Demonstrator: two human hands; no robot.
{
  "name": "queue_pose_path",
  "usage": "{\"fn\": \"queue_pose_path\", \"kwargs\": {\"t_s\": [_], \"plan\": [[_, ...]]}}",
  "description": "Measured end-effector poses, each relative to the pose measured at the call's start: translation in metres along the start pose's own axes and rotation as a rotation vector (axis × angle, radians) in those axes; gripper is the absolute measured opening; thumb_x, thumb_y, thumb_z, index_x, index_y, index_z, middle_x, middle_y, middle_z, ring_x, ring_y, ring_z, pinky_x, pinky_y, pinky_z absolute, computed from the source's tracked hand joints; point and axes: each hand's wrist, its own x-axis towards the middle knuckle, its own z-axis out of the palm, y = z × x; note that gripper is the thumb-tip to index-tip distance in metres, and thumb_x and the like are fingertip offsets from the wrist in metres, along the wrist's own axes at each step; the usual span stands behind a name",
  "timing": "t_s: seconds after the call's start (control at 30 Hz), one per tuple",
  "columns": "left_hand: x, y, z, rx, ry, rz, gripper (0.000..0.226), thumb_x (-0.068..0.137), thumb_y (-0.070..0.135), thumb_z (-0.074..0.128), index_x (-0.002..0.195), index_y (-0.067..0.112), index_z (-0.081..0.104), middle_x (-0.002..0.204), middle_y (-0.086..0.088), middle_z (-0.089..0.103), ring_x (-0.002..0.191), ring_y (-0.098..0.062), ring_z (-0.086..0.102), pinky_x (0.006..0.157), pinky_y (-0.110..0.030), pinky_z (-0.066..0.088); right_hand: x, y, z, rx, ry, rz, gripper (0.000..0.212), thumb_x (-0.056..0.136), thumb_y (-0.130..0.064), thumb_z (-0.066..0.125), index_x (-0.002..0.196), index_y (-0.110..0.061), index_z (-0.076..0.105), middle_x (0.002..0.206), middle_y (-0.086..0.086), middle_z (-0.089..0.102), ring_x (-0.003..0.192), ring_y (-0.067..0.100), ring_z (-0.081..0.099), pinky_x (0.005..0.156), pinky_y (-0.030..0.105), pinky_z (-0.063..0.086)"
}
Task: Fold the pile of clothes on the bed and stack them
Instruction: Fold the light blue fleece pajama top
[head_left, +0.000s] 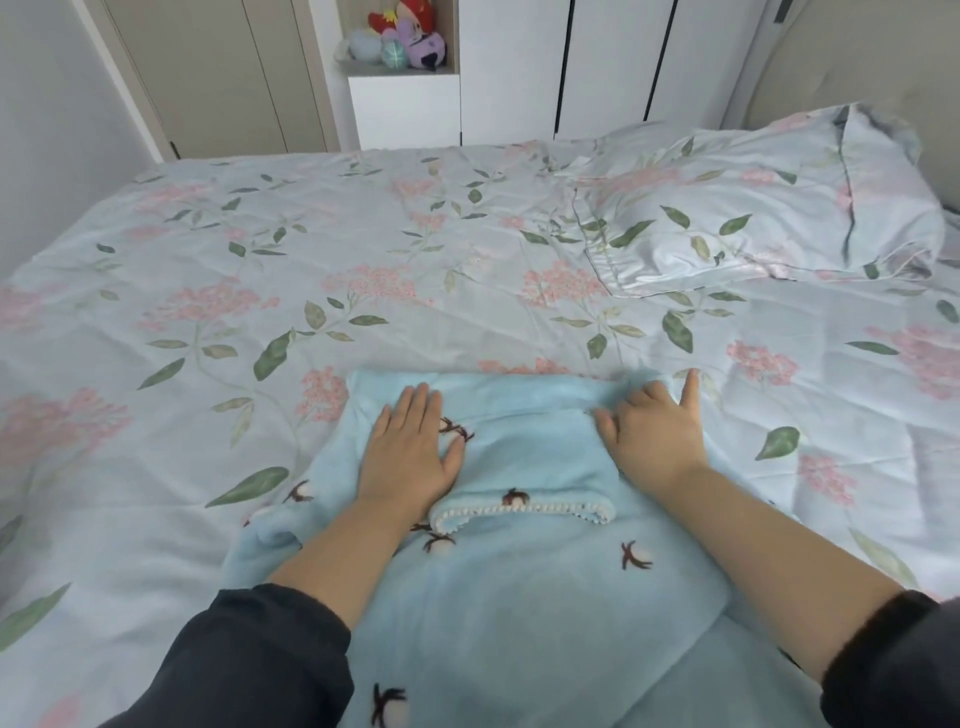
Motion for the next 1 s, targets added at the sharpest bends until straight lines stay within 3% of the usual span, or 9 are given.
{"fn": "queue_pose_path", "kwargs": {"t_s": [0.1, 0.2, 0.3, 0.4, 0.47, 0.6, 0.67, 0.8, 1.0], "plan": [[0.001, 0.006, -0.009, 0.013, 0.049, -0.024, 0.057, 0.098, 0.046, 0.032, 0.137, 0.007, 0.046, 0.145, -0.014, 0.043, 0.136, -0.024, 0.037, 0.111, -0.033, 0.025, 0.024, -0.002, -0.021, -0.054, -0.074, 0.041, 0.062, 0.099, -0.051, 0.02, 0.061, -0.017, 0.055, 0.06, -0.006, 0.045, 0.098, 0.019, 0.051, 0.113, 0.053, -0.002], [0.025, 0.007, -0.039, 0.103, -0.022, -0.055, 0.044, 0.099, 0.042, 0.034, 0.092, 0.012, 0.066, 0.101, -0.009, 0.067, 0.096, -0.024, 0.061, 0.069, -0.028, 0.037, 0.053, -0.005, -0.034, -0.12, -0.242, -0.012, 0.055, 0.095, -0.06, 0.03, 0.075, -0.017, 0.058, 0.065, -0.004, 0.051, 0.09, 0.018, 0.058, 0.114, 0.041, 0.018], [0.063, -0.006, -0.064, 0.258, -0.138, 0.08, 0.041, 0.094, 0.047, 0.049, 0.117, 0.015, 0.062, 0.123, -0.008, 0.057, 0.115, -0.025, 0.048, 0.084, -0.031, 0.035, 0.077, -0.004, -0.035, -0.036, -0.263, -0.182, 0.05, 0.089, -0.05, 0.055, 0.122, -0.014, 0.055, 0.114, 0.006, 0.058, 0.113, 0.025, 0.05, 0.106, 0.035, 0.029], [0.086, -0.026, -0.071, 0.164, -0.399, 0.125, 0.079, 0.085, 0.054, 0.062, 0.149, 0.027, 0.024, 0.155, 0.0, 0.026, 0.143, -0.024, 0.016, 0.116, -0.046, 0.009, 0.089, -0.005, -0.036, 0.287, -0.551, -0.228, 0.067, 0.085, -0.032, 0.065, 0.143, -0.02, 0.035, 0.141, 0.005, 0.043, 0.126, 0.025, 0.044, 0.103, 0.033, 0.036], [0.095, -0.034, -0.072, 0.034, -0.567, 0.081, 0.09, 0.082, 0.051, 0.067, 0.151, 0.026, 0.015, 0.156, 0.0, 0.023, 0.143, -0.024, 0.02, 0.118, -0.045, 0.011, 0.095, -0.004, -0.037, 0.24, -0.672, -0.236, 0.064, 0.085, -0.031, 0.066, 0.141, -0.02, 0.036, 0.137, 0.002, 0.046, 0.121, 0.023, 0.047, 0.098, 0.031, 0.04], [0.098, -0.031, -0.082, -0.032, -0.688, 0.084, 0.055, 0.08, 0.032, 0.076, 0.127, 0.015, 0.054, 0.127, -0.004, 0.055, 0.114, -0.024, 0.052, 0.1, -0.038, 0.044, 0.099, -0.004, -0.044, 0.034, -0.775, -0.242, 0.036, 0.079, -0.028, 0.069, 0.109, -0.016, 0.054, 0.101, -0.001, 0.056, 0.089, 0.019, 0.055, 0.072, 0.027, 0.044], [0.098, -0.03, -0.09, -0.042, -0.667, 0.076, 0.039, 0.077, 0.027, 0.079, 0.108, 0.009, 0.064, 0.109, -0.005, 0.063, 0.099, -0.024, 0.058, 0.086, -0.034, 0.049, 0.097, -0.003, -0.048, 0.022, -0.722, -0.245, 0.02, 0.076, -0.025, 0.07, 0.085, -0.014, 0.056, 0.087, 0.001, 0.057, 0.078, 0.018, 0.057, 0.068, 0.027, 0.047], [0.097, -0.03, -0.135, -0.017, -0.422, 0.072, 0.025, 0.072, 0.023, 0.08, 0.071, 0.011, 0.058, 0.069, 0.001, 0.053, 0.065, -0.017, 0.05, 0.053, -0.024, 0.035, 0.102, 0.0, -0.088, 0.047, -0.36, -0.235, 0.015, 0.077, -0.012, 0.061, 0.092, -0.012, 0.058, 0.098, 0.005, 0.058, 0.086, 0.023, 0.054, 0.07, 0.03, 0.045], [0.115, -0.041, -0.213, 0.239, 0.166, -0.036, 0.02, 0.079, 0.031, 0.07, 0.089, 0.017, 0.06, 0.09, -0.004, 0.059, 0.082, -0.027, 0.056, 0.063, -0.03, 0.038, 0.136, -0.011, -0.166, -0.019, 0.299, -0.193, 0.019, 0.075, -0.002, 0.059, 0.086, -0.011, 0.048, 0.093, 0.013, 0.057, 0.089, 0.031, 0.054, 0.067, 0.032, 0.034]]}}
